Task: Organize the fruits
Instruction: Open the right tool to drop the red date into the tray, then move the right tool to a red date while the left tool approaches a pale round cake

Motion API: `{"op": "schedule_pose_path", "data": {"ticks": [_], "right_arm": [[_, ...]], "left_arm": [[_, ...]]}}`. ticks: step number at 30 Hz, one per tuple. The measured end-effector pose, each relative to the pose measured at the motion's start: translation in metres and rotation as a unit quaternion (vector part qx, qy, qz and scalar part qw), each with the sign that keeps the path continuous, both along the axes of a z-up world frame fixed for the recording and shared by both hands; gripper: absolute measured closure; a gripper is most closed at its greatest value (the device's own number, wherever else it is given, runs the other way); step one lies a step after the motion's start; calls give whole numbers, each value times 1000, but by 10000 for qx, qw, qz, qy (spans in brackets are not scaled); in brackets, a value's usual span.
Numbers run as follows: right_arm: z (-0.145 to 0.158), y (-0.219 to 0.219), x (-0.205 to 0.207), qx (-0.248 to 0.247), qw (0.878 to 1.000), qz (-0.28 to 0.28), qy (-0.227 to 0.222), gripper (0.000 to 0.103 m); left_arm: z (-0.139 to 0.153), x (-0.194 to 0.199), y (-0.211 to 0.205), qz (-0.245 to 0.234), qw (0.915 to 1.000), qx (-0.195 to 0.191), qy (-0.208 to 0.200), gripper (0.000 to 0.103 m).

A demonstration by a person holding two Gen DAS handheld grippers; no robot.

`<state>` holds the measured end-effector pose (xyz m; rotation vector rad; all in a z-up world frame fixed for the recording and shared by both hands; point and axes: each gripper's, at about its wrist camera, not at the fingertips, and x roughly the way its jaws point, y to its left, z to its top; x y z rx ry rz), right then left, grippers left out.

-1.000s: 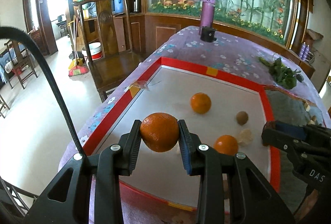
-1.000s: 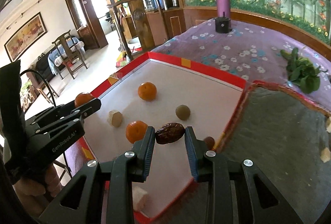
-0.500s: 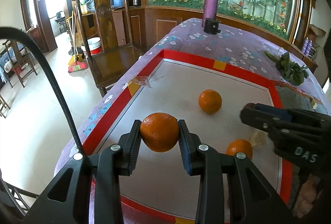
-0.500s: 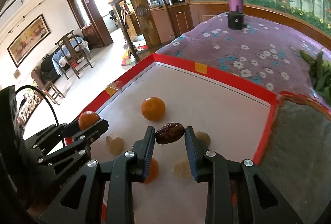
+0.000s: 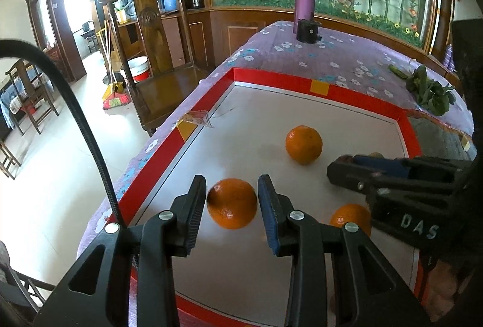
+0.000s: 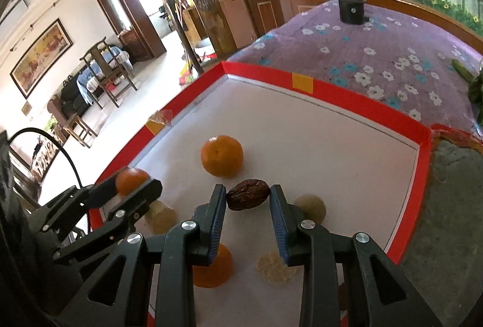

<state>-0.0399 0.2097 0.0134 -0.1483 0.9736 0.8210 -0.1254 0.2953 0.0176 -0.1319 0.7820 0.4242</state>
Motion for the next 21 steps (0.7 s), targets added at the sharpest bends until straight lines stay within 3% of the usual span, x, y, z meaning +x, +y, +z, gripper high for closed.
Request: {"op": "schedule_pose_path", "data": {"ticks": [2,3,6,9,16,21], "right_arm": [[-1,0,-1,-60,10000,-6,15,70],[-1,0,-2,-69,10000,3,11,70],[1,-4,-3,-45,10000,-16,6,71],[6,-15,-1,147,9998,-109,81,70],[29,-55,-1,752,9964,-379,72,66],[42,-83,-2,844,9949,-557,-54,66]], "left_arm": [[1,2,-1,15,10000,33,25,65],[0,4,-2,31,10000,66,67,57],[0,8,-2,22,9999,95,140,51],[0,11,-2,80,9997,142,169,31],[18,5,-18,89,9992,371,-75,27],[33,6,-58,-442,9975,512,-197,24]]}}
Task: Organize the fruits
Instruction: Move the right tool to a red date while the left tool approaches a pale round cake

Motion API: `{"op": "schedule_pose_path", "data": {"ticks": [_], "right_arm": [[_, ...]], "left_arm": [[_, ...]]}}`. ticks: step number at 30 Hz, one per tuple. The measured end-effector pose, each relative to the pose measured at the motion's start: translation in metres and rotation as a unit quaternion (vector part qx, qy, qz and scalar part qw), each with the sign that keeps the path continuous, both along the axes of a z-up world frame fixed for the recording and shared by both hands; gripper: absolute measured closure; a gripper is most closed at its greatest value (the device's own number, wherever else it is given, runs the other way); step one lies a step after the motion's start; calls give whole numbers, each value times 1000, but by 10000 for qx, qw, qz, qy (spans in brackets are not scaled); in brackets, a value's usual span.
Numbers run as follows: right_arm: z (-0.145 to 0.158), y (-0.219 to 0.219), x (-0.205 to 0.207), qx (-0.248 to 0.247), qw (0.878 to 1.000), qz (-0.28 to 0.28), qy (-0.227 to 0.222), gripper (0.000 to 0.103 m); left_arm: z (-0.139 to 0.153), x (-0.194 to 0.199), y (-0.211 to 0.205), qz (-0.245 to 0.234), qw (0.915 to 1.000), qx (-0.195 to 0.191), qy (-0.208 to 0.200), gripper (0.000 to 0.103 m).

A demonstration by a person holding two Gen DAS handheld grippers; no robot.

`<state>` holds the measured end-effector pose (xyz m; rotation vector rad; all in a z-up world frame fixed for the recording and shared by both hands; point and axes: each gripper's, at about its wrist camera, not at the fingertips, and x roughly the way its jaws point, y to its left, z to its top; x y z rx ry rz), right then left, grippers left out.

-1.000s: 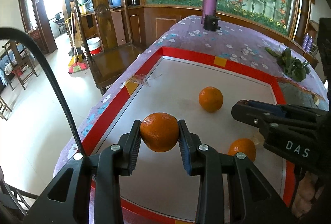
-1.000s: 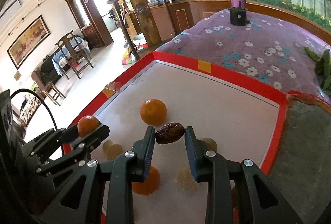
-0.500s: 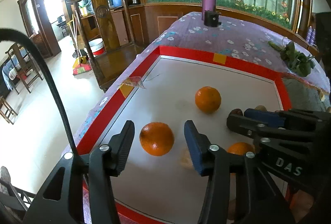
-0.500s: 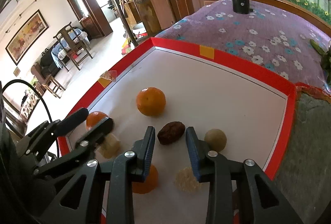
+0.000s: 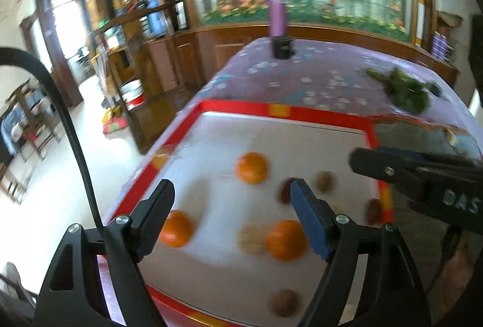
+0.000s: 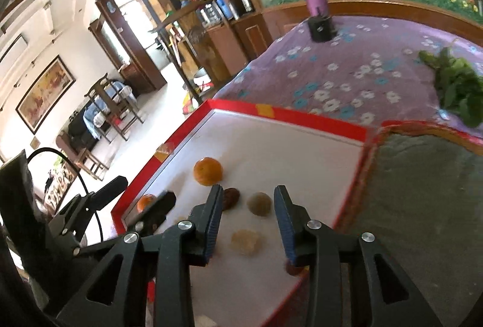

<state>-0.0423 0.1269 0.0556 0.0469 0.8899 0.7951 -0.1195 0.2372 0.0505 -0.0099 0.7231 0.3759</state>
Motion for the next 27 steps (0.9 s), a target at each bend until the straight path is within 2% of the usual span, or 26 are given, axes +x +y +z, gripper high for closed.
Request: {"op": "schedule_pose_path", "data": {"ticks": [9,17,21,23,27], "right_arm": [[14,-100,15,123,9969,-770,-68,66],[16,-230,27,47,9854,-1698,-82,65],[9,-288,38,285,9785,-2029,258,63],[0,-317,48,460,9723,-2211,609,63],[-12,-340,61,548,9648,-2419,878,63]], "left_arm": [[6,12,-80,-818,9964,161,129,23],[6,26,-141,-1381,9899,123,286,23],[6,42,-173,-1659,9854,22,374,24],[5,51,-189,-1779,9832,-9,412,24],[4,71,-219,-1972,9795,-21,422,24]]}}
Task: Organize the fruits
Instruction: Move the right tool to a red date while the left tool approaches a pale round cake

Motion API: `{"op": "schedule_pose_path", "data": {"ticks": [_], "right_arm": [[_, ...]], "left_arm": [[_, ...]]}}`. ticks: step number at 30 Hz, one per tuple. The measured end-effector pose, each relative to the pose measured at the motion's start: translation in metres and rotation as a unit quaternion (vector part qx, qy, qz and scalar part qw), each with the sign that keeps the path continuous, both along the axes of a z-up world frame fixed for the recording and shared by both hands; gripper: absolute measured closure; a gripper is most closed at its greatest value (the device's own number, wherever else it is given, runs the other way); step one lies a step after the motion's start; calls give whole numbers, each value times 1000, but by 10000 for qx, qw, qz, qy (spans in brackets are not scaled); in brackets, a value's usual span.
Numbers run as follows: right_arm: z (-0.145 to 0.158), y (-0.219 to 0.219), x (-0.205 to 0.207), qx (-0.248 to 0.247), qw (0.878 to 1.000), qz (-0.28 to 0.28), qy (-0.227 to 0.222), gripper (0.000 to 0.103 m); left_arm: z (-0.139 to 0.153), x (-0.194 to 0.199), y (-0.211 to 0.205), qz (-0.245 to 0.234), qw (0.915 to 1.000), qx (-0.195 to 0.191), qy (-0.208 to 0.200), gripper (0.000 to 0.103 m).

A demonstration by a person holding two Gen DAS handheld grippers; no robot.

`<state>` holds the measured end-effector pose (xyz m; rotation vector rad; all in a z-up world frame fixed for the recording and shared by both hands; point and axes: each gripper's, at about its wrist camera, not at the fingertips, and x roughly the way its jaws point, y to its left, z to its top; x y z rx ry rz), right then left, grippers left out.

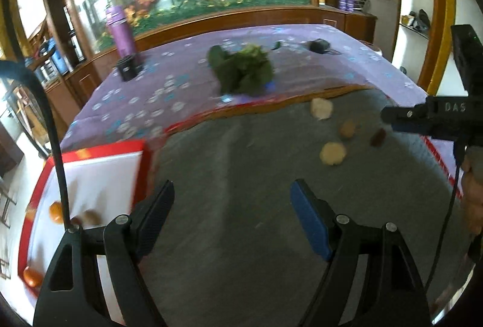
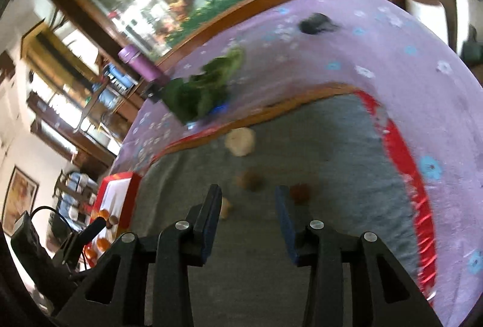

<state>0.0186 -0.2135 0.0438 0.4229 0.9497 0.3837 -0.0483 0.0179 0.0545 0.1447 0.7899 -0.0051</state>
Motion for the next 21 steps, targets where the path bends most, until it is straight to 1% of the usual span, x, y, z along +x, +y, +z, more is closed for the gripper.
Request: {"op": "schedule_pose_path", "data": {"ticks": [3,5,10,13,15,19,21], "right_arm": [[-6,-2,8,103,9998,33,148,63],[-10,-1,9,5,9998,38,197,64],[-20,-3,16,-75,9993,-62,369,66],[-27,-1,19,-151,9988,-47,462,71],[-30,3,19,-278,9986,-38,449,76],[-28,9,18,-509,9982,-53,320,78],[-29,11,17,-621,9977,-64,260,84]], "left_arm": [[-4,15,-18,-125,9998,-113,117,24],[-8,24,-28,-128,9997,-140,173,24],[-12,40,-49,-222,9995,-90,186,24],[-19,44,-59,-309,9993,18,230,24],[-25,48,-63,-348,9989,-20,298,24],[-32,54,-69,-453,9984,-54,340,24],[-35,57,-71,-476,9982,-89,366,24]]}}
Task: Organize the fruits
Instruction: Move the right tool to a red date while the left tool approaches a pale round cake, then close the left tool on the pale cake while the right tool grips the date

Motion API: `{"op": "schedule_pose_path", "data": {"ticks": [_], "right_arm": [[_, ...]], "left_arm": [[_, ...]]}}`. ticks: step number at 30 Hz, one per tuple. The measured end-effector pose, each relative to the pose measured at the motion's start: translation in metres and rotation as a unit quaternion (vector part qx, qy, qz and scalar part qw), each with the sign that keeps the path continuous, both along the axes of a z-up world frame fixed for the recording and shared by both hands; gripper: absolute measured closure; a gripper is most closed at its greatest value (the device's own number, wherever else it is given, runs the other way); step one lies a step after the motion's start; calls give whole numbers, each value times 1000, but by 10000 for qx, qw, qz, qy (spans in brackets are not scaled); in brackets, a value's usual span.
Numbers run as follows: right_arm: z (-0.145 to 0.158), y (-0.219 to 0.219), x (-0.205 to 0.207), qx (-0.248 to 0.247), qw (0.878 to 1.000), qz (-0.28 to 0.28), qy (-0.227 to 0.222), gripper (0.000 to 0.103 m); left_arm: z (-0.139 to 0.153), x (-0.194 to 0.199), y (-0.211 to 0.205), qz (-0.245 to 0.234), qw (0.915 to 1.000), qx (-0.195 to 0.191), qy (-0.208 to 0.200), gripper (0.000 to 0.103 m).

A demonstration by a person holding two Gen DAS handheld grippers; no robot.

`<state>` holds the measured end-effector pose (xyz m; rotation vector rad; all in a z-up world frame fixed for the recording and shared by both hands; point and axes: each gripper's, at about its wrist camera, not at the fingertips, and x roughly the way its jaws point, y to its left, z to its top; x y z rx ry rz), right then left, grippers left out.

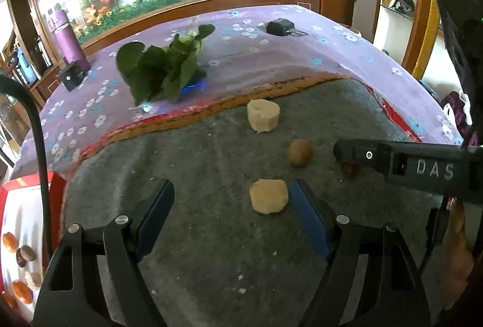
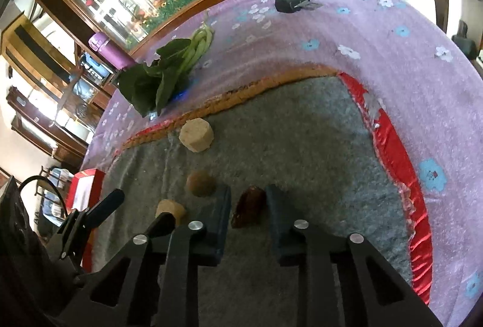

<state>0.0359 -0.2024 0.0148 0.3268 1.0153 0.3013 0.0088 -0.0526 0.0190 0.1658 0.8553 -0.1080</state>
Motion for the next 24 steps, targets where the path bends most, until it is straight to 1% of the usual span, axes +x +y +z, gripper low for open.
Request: {"op": "schedule_pose_path", "data": {"ticks": [4,6,9,12,14,16,17,19,20,22,24], "right_arm": [[1,9,-4,-301,9993,99,-213,85],[1,10,-5,-363,9988,138,-293,85],[-1,6,-6,-260,9991,134,-323,85],[-2,1,-4,-75,9995,124,-273,85],[-2,-2,-4,33,9997,104,-233,85],[-2,-3,-4,64,9997,106,-225,85],[-2,-3,-5,69,9997,106,-228,85],[-2,-3,-7,79,9996,114,-227,86],[-2,-3,-7,83,9996,120,-230,86],[-1,-3,-9,77,9996,121,-246,86],[-1,-2,-10,82,9995,135,-265,86]], "left_arm": [[-7,5,-1,3,9999,-76,90,24],[-11,7,-3,-28,9998,-125,153,24],[-11,9,-3,18,9997,-196,176,24],[-13,14,-1,72,9991,-330,245,29],[-12,15,-1,98,9989,-388,257,35],[-11,15,-3,87,9989,-390,252,48],[-11,14,-3,91,9987,-423,259,52],[-9,12,-5,36,9987,-438,272,69],[-9,10,-8,-4,9987,-418,277,71],[-9,8,-12,-71,9990,-354,252,81],[-9,6,-13,-82,9991,-349,227,81]]}}
